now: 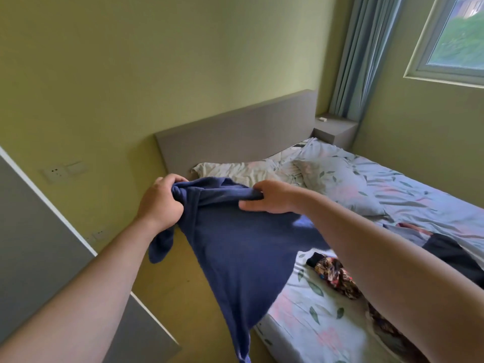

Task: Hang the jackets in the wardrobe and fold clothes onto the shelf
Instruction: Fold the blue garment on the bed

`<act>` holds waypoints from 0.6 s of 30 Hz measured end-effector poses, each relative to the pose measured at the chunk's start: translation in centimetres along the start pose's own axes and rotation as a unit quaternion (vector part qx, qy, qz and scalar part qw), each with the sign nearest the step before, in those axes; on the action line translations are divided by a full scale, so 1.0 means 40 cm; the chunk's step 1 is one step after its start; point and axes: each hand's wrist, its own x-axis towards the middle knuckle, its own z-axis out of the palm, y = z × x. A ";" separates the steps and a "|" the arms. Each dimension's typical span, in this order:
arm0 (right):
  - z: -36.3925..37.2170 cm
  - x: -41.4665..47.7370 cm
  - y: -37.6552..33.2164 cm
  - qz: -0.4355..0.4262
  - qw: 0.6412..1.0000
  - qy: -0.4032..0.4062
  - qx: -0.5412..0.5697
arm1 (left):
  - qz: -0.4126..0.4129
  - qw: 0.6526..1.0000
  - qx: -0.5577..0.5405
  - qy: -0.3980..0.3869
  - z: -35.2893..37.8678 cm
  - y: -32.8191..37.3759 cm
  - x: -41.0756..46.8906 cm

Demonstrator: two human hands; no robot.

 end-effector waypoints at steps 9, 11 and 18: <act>-0.037 -0.020 0.021 0.072 0.993 -0.077 -0.044 | -0.048 0.970 0.234 -0.038 0.012 0.003 -0.009; -0.038 -0.022 0.015 0.066 0.989 -0.059 0.121 | -0.035 0.947 0.305 -0.096 0.016 0.027 -0.015; -0.064 -0.023 -0.044 -0.118 0.984 -0.018 0.134 | -0.044 0.910 -0.301 -0.283 0.053 0.151 -0.033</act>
